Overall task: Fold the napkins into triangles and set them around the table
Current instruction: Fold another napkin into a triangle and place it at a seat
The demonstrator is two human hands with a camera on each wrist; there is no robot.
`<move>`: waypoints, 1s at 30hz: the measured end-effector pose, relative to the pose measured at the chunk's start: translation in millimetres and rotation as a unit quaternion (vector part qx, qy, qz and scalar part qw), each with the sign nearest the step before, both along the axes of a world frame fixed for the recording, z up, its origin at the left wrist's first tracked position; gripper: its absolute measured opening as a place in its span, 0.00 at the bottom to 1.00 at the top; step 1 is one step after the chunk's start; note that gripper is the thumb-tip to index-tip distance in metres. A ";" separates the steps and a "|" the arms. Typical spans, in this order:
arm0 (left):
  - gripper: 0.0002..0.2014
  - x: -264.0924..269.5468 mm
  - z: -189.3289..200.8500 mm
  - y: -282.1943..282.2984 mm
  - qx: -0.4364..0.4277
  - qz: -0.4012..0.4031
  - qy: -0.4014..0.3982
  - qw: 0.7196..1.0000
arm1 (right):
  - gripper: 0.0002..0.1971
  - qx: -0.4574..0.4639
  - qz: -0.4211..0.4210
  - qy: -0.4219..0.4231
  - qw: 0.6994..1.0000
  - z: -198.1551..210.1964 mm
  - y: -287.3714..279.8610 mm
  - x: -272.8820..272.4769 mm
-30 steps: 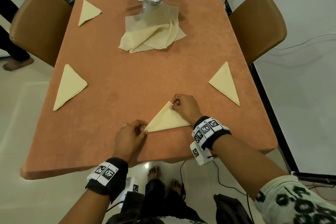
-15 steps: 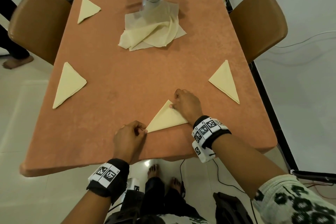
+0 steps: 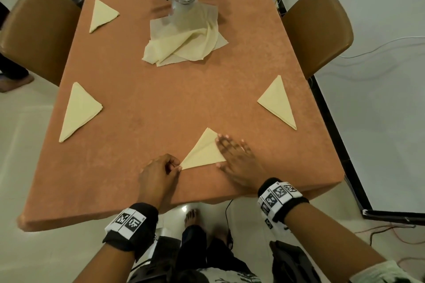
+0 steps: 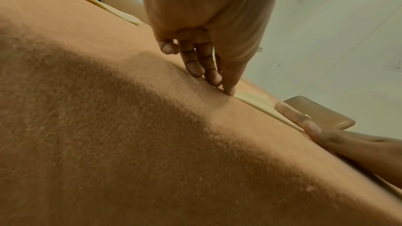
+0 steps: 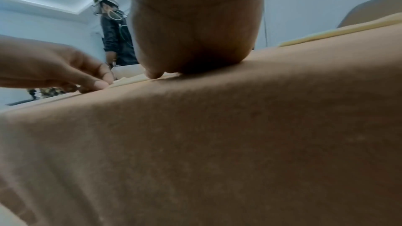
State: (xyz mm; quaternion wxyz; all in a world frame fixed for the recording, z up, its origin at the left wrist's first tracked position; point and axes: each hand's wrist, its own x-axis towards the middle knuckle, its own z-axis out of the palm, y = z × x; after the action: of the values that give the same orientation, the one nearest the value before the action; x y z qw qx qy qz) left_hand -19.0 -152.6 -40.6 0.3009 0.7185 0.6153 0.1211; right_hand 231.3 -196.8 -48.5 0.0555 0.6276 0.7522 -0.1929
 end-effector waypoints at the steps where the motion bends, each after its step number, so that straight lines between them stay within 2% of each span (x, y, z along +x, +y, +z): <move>1: 0.04 -0.2 -0.4 -0.1 0.000 0.000 0.001 1.000 | 0.38 -0.001 -0.012 -0.010 1.000 0.2 0.3 8.6; 4: 0.04 0.3 -0.3 0.7 0.003 -0.004 0.004 1.000 | 0.42 -0.012 -0.062 0.004 0.998 2.0 2.3 26.5; 6: 0.05 1.8 1.0 0.3 0.001 -0.006 0.005 1.000 | 0.41 0.056 -0.084 0.038 0.994 6.5 -0.3 34.3; 9: 0.04 2.6 2.2 -3.3 0.013 -0.003 0.006 1.000 | 0.24 0.222 -0.002 0.026 0.975 6.5 -12.1 47.3; 11: 0.08 2.5 3.3 -8.8 0.067 -0.016 0.027 0.997 | 0.16 0.268 0.037 0.034 0.962 2.9 -18.5 56.5; 13: 0.13 5.1 4.4 -15.2 0.166 -0.070 0.081 0.980 | 0.14 0.277 0.046 0.037 0.959 -0.2 -18.8 64.0; 15: 0.12 10.0 5.2 -18.6 0.231 -0.130 0.126 0.956 | 0.12 0.285 0.073 0.014 0.956 -1.8 -14.2 67.3; 18: 0.05 14.4 5.1 -14.2 0.236 -0.152 0.140 0.949 | 0.05 0.299 0.137 -0.039 0.943 -1.1 -4.0 67.3; 20: 0.03 14.4 5.2 -9.1 0.240 -0.155 0.147 0.947 | 0.06 0.306 0.160 -0.062 0.937 3.7 0.1 65.8; 24: 0.13 7.3 4.0 -13.0 0.253 -0.200 0.180 0.929 | 0.05 0.315 0.185 -0.048 0.930 10.1 -12.6 63.4; 30: 0.06 -8.6 1.0 -61.6 0.234 -0.212 0.172 0.933 | 0.06 0.324 0.177 -0.022 0.929 5.0 -58.0 54.8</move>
State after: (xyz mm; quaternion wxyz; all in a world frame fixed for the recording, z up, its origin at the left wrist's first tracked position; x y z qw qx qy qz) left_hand -27.6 -214.2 -39.6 0.0331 0.8922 0.4451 0.0697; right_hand 286.1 -254.8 -43.6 -0.1010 0.4724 0.8712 0.0876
